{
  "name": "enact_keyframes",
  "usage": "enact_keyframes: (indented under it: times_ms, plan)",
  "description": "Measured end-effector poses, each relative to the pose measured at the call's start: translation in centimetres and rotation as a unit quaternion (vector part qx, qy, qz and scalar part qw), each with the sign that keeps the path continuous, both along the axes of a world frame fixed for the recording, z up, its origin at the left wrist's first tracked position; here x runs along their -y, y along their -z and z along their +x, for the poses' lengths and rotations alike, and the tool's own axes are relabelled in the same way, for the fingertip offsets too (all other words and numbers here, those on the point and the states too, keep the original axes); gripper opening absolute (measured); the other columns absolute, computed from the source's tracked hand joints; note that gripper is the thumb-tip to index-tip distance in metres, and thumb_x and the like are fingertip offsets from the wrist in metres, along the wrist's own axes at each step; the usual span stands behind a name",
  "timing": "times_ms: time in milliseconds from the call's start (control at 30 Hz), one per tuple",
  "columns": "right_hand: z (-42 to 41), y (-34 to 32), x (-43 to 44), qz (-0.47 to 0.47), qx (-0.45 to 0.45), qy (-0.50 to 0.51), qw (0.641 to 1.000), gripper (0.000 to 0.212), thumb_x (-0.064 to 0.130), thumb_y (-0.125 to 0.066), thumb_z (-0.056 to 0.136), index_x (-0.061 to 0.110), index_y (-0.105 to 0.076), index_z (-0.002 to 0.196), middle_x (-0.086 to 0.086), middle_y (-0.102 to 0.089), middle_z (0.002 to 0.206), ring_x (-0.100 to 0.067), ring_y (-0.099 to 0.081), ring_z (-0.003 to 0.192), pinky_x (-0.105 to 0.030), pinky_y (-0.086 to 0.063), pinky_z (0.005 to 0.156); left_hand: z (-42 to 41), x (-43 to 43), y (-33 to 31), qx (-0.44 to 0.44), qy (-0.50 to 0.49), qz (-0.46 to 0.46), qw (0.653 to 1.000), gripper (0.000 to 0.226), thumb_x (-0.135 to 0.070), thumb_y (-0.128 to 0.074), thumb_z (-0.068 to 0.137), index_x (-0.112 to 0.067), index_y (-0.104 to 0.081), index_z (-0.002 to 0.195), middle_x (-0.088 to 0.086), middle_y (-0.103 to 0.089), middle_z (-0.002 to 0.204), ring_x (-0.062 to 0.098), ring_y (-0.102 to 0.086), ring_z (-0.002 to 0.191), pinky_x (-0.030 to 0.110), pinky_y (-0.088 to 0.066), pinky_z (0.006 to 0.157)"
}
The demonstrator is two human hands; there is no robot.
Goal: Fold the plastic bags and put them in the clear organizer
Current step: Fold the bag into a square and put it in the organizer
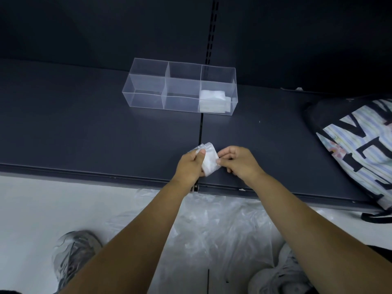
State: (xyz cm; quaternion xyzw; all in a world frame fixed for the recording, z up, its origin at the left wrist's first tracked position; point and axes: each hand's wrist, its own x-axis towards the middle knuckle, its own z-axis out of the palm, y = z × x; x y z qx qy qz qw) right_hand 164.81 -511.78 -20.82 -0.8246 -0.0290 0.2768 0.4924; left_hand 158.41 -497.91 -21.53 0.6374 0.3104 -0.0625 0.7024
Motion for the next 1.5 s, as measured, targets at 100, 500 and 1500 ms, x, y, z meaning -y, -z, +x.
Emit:
enact_keyframes:
  times_ms: [100,500,1500]
  plan:
    - [0.0,0.4,-0.7,-0.028,0.026,0.008,0.999,0.012,0.004,-0.072,0.079,0.014,-0.067,0.077,-0.004,-0.066,0.068,0.002,-0.048,0.040,-0.014,-0.040,0.044,0.3,-0.3,0.3,-0.009,-0.053,0.027,0.998,0.030,-0.018,-0.047,0.101,-0.003,-0.058,0.124,0.017,-0.064,0.113,0.033,-0.064,0.101,0.045,-0.057,0.080]
    - [0.4,0.5,-2.1,-0.092,0.054,0.028,0.994,0.009,0.010,-0.073,0.079,0.017,-0.067,0.076,0.004,-0.064,0.072,-0.013,-0.060,0.071,-0.024,-0.048,0.066,-1.9,-1.2,4.2,0.024,0.297,0.637,0.711,0.063,-0.050,-0.011,0.100,-0.018,0.002,0.153,-0.005,0.001,0.162,0.018,0.008,0.148,0.047,0.011,0.117]
    - [18.8,-7.1,-6.4,-0.159,0.203,-0.112,0.960,0.012,0.008,-0.076,0.079,0.005,-0.073,0.090,-0.005,-0.069,0.087,-0.011,-0.059,0.077,-0.024,-0.050,0.076,-1.6,-6.8,4.5,-0.020,0.254,0.645,0.720,0.083,-0.070,0.021,0.081,-0.020,0.020,0.147,-0.002,0.018,0.158,0.018,0.025,0.142,0.045,0.016,0.116]
